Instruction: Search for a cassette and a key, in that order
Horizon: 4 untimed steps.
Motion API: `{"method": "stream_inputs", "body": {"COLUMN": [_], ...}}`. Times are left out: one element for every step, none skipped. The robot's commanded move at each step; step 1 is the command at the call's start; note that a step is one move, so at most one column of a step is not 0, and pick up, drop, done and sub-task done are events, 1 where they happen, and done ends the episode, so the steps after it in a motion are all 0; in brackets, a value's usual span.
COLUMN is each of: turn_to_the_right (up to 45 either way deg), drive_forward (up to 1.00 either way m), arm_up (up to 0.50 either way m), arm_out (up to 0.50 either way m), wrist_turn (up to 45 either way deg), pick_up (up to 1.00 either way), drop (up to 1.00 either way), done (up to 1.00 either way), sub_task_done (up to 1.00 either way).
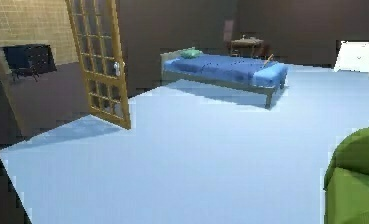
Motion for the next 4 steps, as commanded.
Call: {"method": "stream_inputs", "body": {"turn_to_the_right": [45.0,45.0,33.0,0.0], "drive_forward": [0.00,0.00,0.00,0.20], "arm_up": [0.00,0.00,0.00,0.00], "arm_out": [0.00,0.00,0.00,0.00], "wrist_turn": [0.0,0.0,0.0,0.0], "pick_up": [0.00,0.00,0.00,0.00], "drop": [0.00,0.00,0.00,0.00], "done": [0.00,0.00,0.00,0.00], "sub_task_done": [0.00,0.00,0.00,0.00]}}
